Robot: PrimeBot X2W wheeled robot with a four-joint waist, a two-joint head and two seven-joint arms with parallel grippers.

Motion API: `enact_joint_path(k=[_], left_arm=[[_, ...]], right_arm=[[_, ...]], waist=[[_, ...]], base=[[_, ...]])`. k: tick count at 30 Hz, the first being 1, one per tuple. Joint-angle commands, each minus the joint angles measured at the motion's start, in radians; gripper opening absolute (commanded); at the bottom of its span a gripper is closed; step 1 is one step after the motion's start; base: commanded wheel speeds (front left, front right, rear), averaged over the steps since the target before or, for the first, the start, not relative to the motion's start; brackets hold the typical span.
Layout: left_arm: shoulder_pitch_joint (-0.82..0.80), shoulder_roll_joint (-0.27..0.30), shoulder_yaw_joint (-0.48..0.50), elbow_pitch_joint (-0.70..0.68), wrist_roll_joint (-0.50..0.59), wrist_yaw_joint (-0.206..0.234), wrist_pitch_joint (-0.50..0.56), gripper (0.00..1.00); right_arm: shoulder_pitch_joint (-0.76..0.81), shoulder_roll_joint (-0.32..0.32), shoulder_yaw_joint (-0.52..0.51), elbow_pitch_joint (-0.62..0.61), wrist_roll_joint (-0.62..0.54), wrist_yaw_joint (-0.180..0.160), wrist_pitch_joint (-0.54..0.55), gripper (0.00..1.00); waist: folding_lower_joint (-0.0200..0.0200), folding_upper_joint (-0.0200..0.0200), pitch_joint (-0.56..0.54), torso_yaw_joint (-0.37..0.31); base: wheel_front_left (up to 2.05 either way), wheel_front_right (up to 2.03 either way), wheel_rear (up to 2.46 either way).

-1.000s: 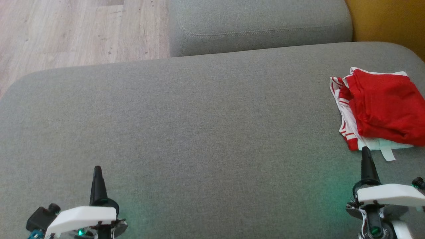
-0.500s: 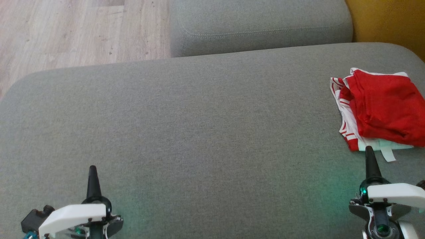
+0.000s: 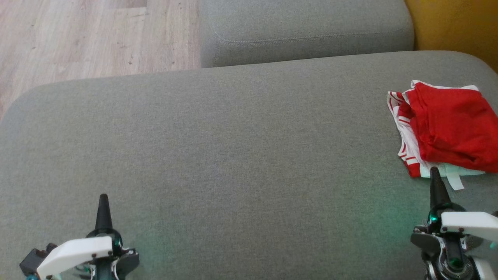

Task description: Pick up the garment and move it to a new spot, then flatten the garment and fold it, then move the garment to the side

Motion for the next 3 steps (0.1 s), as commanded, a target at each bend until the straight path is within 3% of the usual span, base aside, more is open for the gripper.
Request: enact_joint_path(k=[1, 3], left_arm=[[-0.056, 0.016, 0.037, -0.037, -0.029, 0.001, 0.009, 0.00], [-0.056, 0.016, 0.040, -0.037, -0.039, 0.001, 0.012, 0.00]], right_arm=[[-0.050, -0.005, 0.011, -0.044, 0.040, 0.006, 0.012, 0.00], [-0.050, -0.005, 0.010, -0.044, 0.053, 0.006, 0.014, 0.00]], waist=[[0.0000, 0.0000, 0.000, 0.000], [0.0000, 0.0000, 0.000, 0.000]], base=[[0.00, 0.00, 0.00], [0.00, 0.00, 0.00]])
